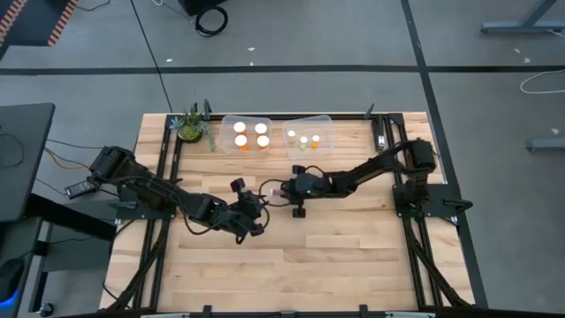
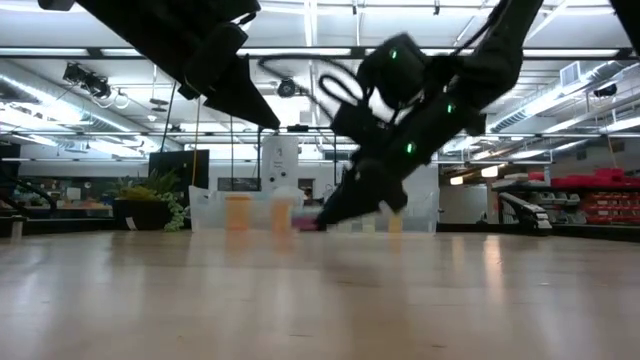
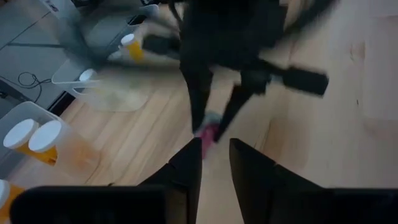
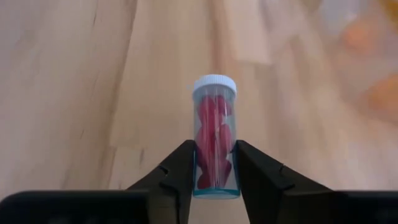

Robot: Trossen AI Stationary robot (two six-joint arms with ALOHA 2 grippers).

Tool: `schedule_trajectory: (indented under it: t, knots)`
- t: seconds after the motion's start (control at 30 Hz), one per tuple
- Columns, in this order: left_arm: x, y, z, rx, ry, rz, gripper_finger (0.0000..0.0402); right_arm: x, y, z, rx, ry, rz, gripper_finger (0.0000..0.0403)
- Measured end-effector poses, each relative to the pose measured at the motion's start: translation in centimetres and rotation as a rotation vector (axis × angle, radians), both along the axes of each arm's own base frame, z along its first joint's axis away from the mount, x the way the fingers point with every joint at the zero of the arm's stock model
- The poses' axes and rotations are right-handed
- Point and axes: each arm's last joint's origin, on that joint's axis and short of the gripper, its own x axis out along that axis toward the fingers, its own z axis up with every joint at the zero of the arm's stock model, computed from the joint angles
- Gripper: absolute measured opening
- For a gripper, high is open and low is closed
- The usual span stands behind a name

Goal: Pick and place medicine bottles into bin by pill shape (circle, oval)
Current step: Put the small blue pill bottle into the right bin

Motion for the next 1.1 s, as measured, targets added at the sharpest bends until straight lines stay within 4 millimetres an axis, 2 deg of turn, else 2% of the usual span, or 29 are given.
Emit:
schedule_trajectory:
  t: [0.3,0.43,0.67,0.87,1.1]
  knots:
    - [0.0,0.0,0.0,-0.03,-0.019,0.019,0.0112,-3.2,0.3,5.5,-0.001,-0.135,0.002,0.0117]
    - [0.1,0.0,0.1,-0.036,-0.031,0.02,0.0133,-5.0,0.8,6.6,0.005,-0.247,0.03,0.0119]
    - [0.6,-0.2,0.7,-0.026,-0.088,-0.01,0.0181,-7.1,2.8,7.7,0.03,-0.483,0.21,0.012]
    - [1.5,-0.6,2.2,0.04,-0.187,-0.111,0.0198,-7.0,4.2,8.9,0.037,-0.589,0.332,0.012]
    - [2.3,-1.2,4.5,0.157,-0.321,-0.285,0.019,-6.7,5.5,10.3,0.015,-0.66,0.423,0.012]
